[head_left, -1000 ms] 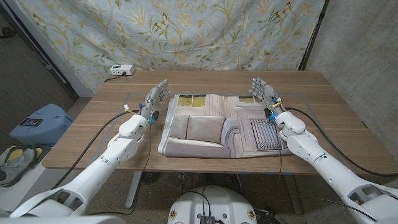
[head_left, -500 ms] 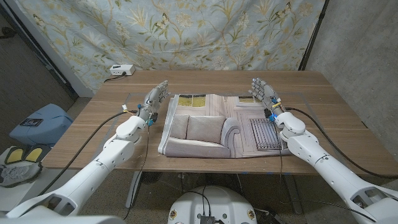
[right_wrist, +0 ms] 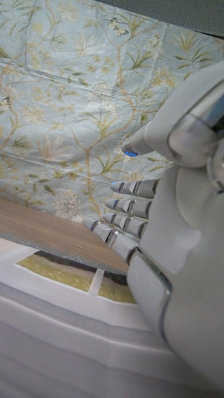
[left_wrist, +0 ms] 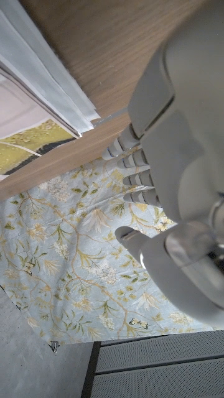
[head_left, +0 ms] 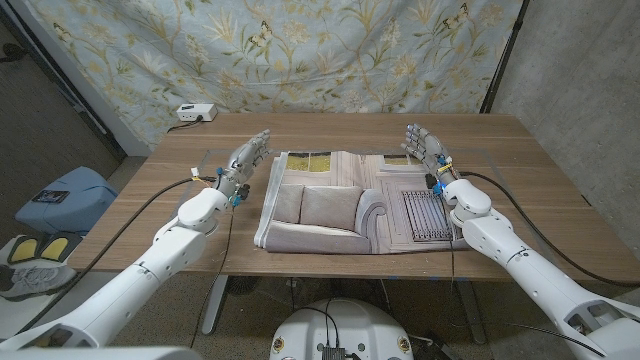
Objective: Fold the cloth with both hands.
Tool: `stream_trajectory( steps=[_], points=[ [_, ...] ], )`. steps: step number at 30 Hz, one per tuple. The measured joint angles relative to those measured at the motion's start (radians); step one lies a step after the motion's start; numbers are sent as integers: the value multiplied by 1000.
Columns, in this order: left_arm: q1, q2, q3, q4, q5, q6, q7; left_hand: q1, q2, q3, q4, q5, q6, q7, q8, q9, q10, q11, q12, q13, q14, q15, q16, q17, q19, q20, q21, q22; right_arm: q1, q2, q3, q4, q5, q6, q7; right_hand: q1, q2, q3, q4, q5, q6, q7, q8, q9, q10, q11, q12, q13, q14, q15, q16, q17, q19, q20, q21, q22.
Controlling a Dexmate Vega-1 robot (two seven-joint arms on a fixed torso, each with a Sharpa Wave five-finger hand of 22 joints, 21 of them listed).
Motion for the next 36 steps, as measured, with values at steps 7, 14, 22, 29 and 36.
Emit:
stream_trajectory(
  steps=[7,14,22,29,36],
  points=[
    [42,42,-11,-74,38,20,30,0,0,-1,-7,4,-4,-4,0,0,0,0,0,0,0,0,0,-2,-4,4,0,0,-2,-14,8,-24,-3,-13,-12,11,0,-1,-10,0,6,6,0,0,0,0,0,0,0,0,0,-2,0,0,0,0],
    [83,88,-15,-132,76,33,41,4,-4,-3,-11,4,-4,-4,0,0,0,0,0,0,-5,5,0,1,-4,4,0,0,-21,-34,18,-68,-5,-36,-35,10,0,3,-14,0,5,6,0,0,0,0,0,0,0,0,0,-2,0,0,0,0],
    [108,131,-14,-176,141,39,47,8,0,-3,-11,4,-4,-4,0,0,0,0,0,0,-5,5,0,1,-4,4,0,0,-44,-55,28,-115,-7,-57,-55,14,4,3,-14,0,5,5,0,0,0,0,0,0,0,0,0,-2,0,0,0,0],
    [128,160,-12,-213,177,47,50,8,0,-7,-15,4,-4,-4,0,0,0,0,0,0,-5,5,0,1,-4,4,0,0,-55,-70,37,-140,-6,-72,-65,14,4,3,-14,0,5,5,0,0,0,0,0,0,0,0,0,-2,-4,4,0,0],
    [145,182,-12,-243,201,54,51,8,0,-11,-19,4,-9,-9,-5,0,-3,-3,0,0,-5,5,0,1,-4,4,0,0,-56,-86,42,-154,-12,-91,-76,14,4,3,-14,0,5,5,0,0,0,0,0,0,0,0,0,-2,0,8,0,0]
  ],
)
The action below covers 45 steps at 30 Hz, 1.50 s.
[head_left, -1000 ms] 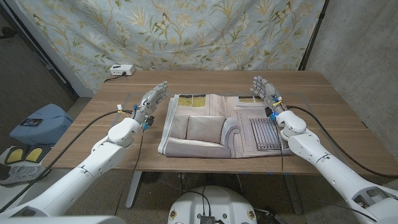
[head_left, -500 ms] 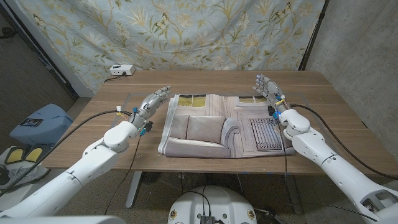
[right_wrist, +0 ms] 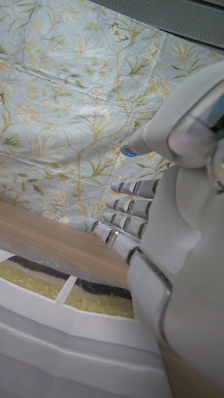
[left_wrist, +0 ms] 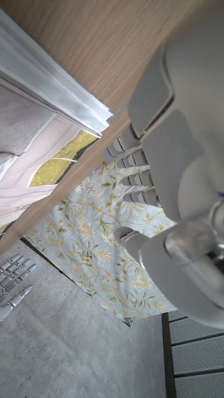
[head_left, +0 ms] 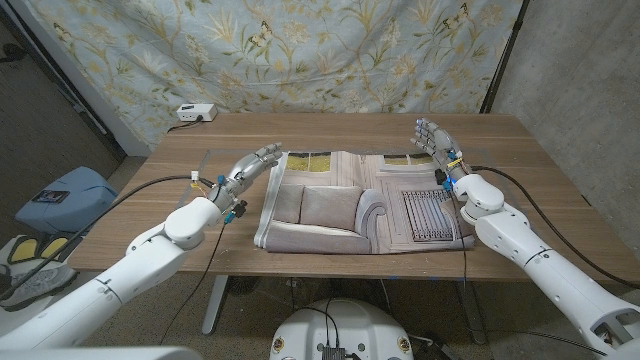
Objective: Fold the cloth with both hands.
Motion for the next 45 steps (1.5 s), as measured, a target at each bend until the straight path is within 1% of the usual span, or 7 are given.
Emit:
stream_trajectory(
  steps=[19,27,28,34,35,40,45],
  points=[
    [49,57,-16,-63,93,15,17,5,-5,-4,-4,0,0,0,0,0,-3,-10,0,0,0,0,0,0,0,0,0,0,8,-36,6,-28,-31,-45,-30,4,-4,-4,-4,-1,-4,4,0,0,0,0,0,0,-11,11,0,0,-5,5,0,0],
    [48,64,-15,-66,167,39,20,5,-5,-13,-12,0,-23,-23,-4,0,-33,-33,-12,0,-39,5,-4,0,-44,4,-15,0,9,-51,9,-42,-36,-54,-36,4,-4,-4,-4,-1,-4,4,0,0,-6,6,0,0,-11,11,0,0,-8,8,0,0],
    [32,85,-5,-73,170,39,19,5,-5,-14,-11,0,-24,-24,-4,0,-35,-35,-12,0,-42,9,-4,0,-46,4,-15,0,9,-51,9,-42,-44,-70,-42,4,-4,-4,-4,-1,-4,4,0,0,-6,6,0,0,-12,12,0,0,-10,10,0,0],
    [13,114,10,-82,170,39,19,5,-5,-29,-9,0,-48,-40,-9,0,-65,-36,-19,0,-81,-5,-8,0,-83,-8,-24,0,9,-51,9,-42,-48,-79,-44,4,-4,-4,-4,-1,-4,4,0,0,-6,6,0,0,-16,16,0,0,-15,7,0,0],
    [10,120,13,-85,231,62,-11,5,-5,-33,-7,0,-55,-40,-9,0,-73,-37,-22,0,-91,-4,-8,0,-93,-10,-27,0,4,-65,14,-52,-49,-80,-44,4,-4,-4,-4,-1,-4,4,0,0,-6,6,0,0,-16,16,0,0,-15,7,0,0],
    [-5,154,24,-104,260,85,-43,-2,2,-43,4,0,-95,-48,-15,-2,-110,-53,-27,-2,-134,-5,-8,0,-144,-17,-29,0,2,-72,17,-56,-52,-87,-46,4,-4,-4,-4,-1,-5,3,0,0,-6,6,0,0,-16,16,0,0,-15,7,0,0],
    [-15,190,30,-127,288,116,-82,-2,1,-50,6,0,-106,-48,-15,-2,-123,-55,-27,-2,-152,-6,-8,0,-163,-17,-35,0,-1,-87,19,-65,-58,-100,-49,4,-4,-10,-10,-1,-9,-2,-5,0,-9,2,0,0,-20,13,0,0,-15,7,0,0]
  ],
)
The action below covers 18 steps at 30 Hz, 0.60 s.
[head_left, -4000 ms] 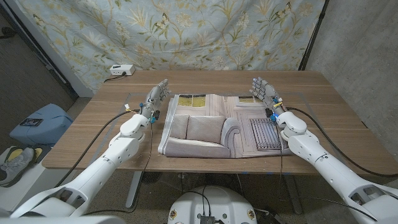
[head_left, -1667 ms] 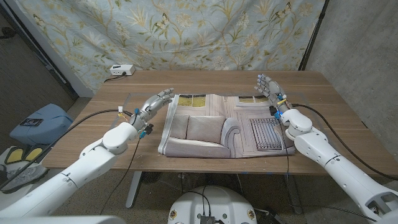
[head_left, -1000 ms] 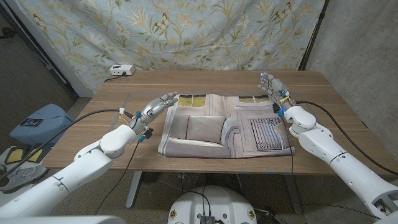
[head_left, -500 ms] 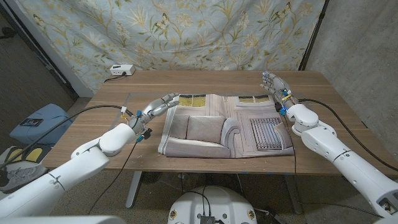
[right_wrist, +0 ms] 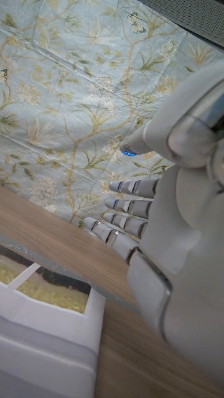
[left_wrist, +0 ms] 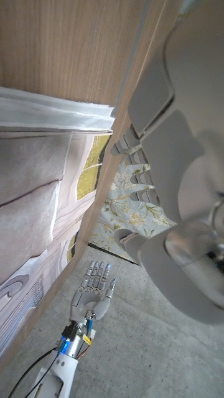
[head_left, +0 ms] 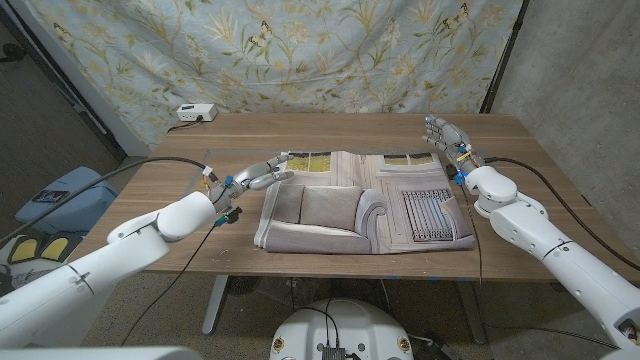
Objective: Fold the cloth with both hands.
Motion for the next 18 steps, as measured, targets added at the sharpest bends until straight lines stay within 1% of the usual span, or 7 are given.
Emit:
stream_trajectory(
  steps=[3,6,11,14,15,16,18],
  points=[
    [-4,23,2,-14,10,18,-24,-8,3,0,0,0,-3,3,0,0,-4,-4,0,0,-2,-2,0,0,-5,-5,0,0,-1,-10,1,-8,-3,-7,-2,0,0,0,0,0,0,0,0,0,0,0,0,0,-4,4,0,0,0,0,0,0],
    [-4,23,2,-14,17,33,-42,-9,1,0,0,0,-9,8,0,0,-11,0,0,0,-2,-2,0,0,-10,0,0,0,-1,-21,1,-18,-7,-13,-3,0,0,0,0,0,0,0,0,0,0,0,0,0,-4,4,0,0,-4,4,0,0],
    [-12,71,6,-41,25,57,-72,-11,0,-4,4,0,-10,9,0,0,-11,0,0,0,-7,-7,0,0,-20,-1,0,0,-2,-40,1,-34,-27,-62,-15,0,0,0,0,0,-5,6,0,0,-5,5,0,0,-7,7,0,0,-6,6,0,0],
    [-12,71,6,-41,32,73,-90,-17,2,-10,10,0,-12,12,0,0,-10,1,0,0,-7,-7,3,0,-21,1,4,0,0,-51,0,-42,-27,-62,-15,0,0,0,0,0,-5,6,0,0,-5,5,0,0,-7,7,0,0,-5,6,0,0],
    [-12,71,6,-41,34,78,-95,-17,2,-10,10,0,-12,12,0,0,-7,4,1,0,-7,-7,4,0,-19,3,8,0,2,-57,-1,-46,-38,-96,-22,0,0,0,0,0,-5,6,0,0,-5,5,0,0,-7,7,0,0,-5,6,0,0],
    [-20,97,11,-55,39,86,-105,-17,2,-10,10,0,-12,12,0,0,-7,4,5,0,-6,-7,5,0,-15,5,8,0,3,-58,-2,-47,-38,-96,-22,0,0,-3,-3,0,-5,6,0,0,-5,5,0,0,-7,7,0,0,-5,6,0,0],
    [-25,110,16,-64,45,96,-116,-17,2,-10,10,0,-12,12,0,0,-7,4,5,0,-1,-5,8,4,-12,2,8,0,6,-66,-4,-52,-44,-113,-24,0,0,-3,-3,0,-5,6,0,0,-5,5,0,0,-7,7,0,0,-5,6,0,0]
  ],
)
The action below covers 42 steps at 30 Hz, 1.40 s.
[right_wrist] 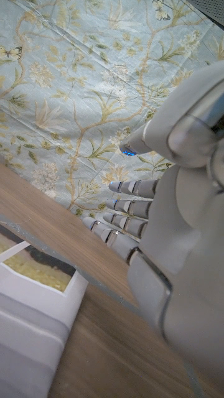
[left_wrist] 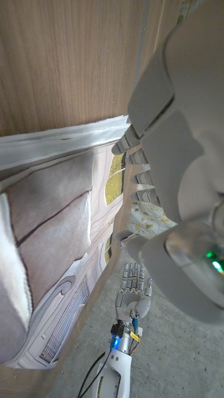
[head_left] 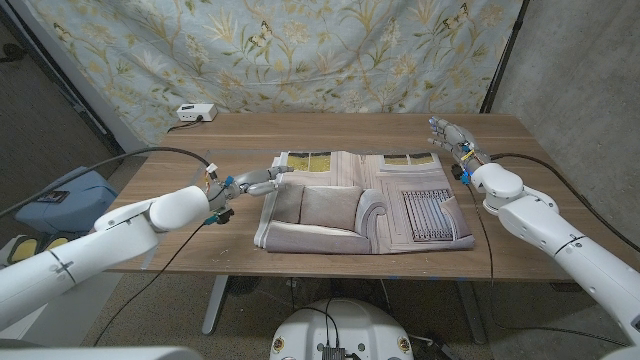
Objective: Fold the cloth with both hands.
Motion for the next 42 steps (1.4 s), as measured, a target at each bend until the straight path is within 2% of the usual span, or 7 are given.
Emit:
stream_trajectory(
  steps=[6,7,11,20,25,34,42],
  points=[
    [-4,10,3,-7,21,32,-27,-9,1,-6,6,0,0,0,1,0,0,0,0,0,0,0,0,1,0,0,0,0,9,-16,-5,-8,-5,-13,-1,0,0,0,0,0,0,0,0,0,0,0,0,0,-5,5,0,0,-4,4,0,0],
    [-9,33,9,-26,29,44,-33,-9,1,-8,8,0,0,0,4,0,0,0,0,0,0,0,0,1,0,0,0,0,12,-19,-7,-9,-15,-40,-5,0,0,0,0,0,0,0,0,0,0,0,0,0,-5,5,0,0,-5,5,0,0],
    [-16,53,17,-47,53,78,-46,-16,2,-13,13,0,-3,4,4,0,0,0,0,0,0,0,0,1,0,0,0,0,18,-23,-11,-9,-23,-60,-8,0,0,0,0,0,0,0,0,0,0,0,0,0,-5,5,0,0,-5,5,0,0],
    [-47,73,45,-86,109,160,-89,-32,5,-15,27,0,-9,9,4,0,4,4,4,0,2,-2,0,6,-2,2,0,0,35,-25,-21,7,-36,-80,-9,-4,-4,0,0,0,0,0,0,0,0,0,0,0,-5,5,0,0,-5,5,0,0],
    [-61,76,57,-101,138,204,-111,-39,4,-11,33,0,-17,2,4,0,5,5,4,0,2,-2,0,6,-7,6,0,0,45,-25,-27,17,-41,-87,-9,-4,-4,0,0,0,0,0,0,0,0,0,0,0,-5,5,0,0,-5,5,0,0],
    [-95,69,86,-129,187,280,-142,-40,5,-6,38,0,-43,8,4,0,-1,-1,4,-5,-23,-15,-1,3,-46,2,0,0,63,-25,-37,41,-51,-94,0,-4,-4,-4,-4,0,0,0,0,0,0,0,0,0,-5,5,0,-5,-9,2,0,0],
    [-149,36,128,-131,212,312,-176,-49,7,-10,50,0,-77,12,0,0,-26,-7,0,-9,-44,-18,-5,3,-96,2,-8,0,72,-26,-41,56,-57,-94,12,-4,-4,-4,-4,0,0,0,0,0,0,0,0,0,-5,5,0,-5,-12,-2,0,0]
  ],
)
